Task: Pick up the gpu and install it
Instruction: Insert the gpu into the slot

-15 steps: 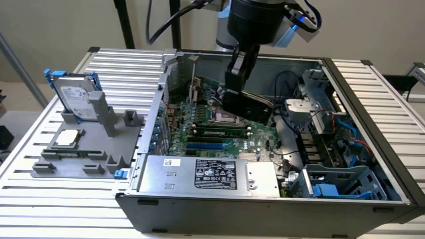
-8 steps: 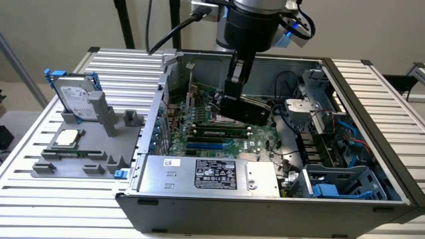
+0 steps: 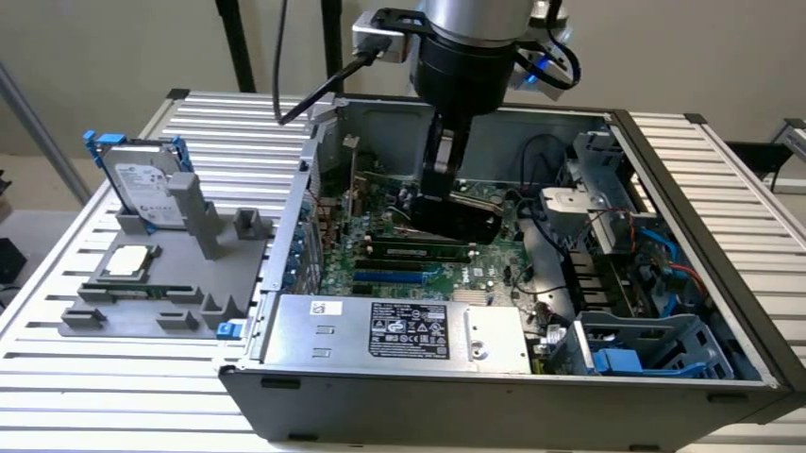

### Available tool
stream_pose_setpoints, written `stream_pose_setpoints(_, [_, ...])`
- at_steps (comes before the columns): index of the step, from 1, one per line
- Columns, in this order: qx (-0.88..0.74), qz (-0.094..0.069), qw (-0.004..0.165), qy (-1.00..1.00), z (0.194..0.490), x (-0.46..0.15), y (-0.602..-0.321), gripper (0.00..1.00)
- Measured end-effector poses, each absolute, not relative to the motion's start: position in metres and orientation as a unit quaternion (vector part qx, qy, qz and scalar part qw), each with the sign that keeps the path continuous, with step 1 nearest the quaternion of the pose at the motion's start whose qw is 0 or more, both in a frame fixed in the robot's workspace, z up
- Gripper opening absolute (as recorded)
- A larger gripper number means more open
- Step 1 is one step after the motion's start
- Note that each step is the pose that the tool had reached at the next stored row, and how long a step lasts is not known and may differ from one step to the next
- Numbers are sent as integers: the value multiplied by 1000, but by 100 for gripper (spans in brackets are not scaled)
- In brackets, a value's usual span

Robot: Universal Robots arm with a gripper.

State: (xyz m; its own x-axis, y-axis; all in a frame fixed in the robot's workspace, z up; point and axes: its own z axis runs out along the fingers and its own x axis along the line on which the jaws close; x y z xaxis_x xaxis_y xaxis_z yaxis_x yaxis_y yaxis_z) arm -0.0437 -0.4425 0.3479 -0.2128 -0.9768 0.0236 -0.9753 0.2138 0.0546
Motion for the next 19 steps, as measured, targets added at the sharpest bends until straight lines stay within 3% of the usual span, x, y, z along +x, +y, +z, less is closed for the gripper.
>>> stream_pose_setpoints(19, [663,-8,18,-748,318,-68,-443,27])
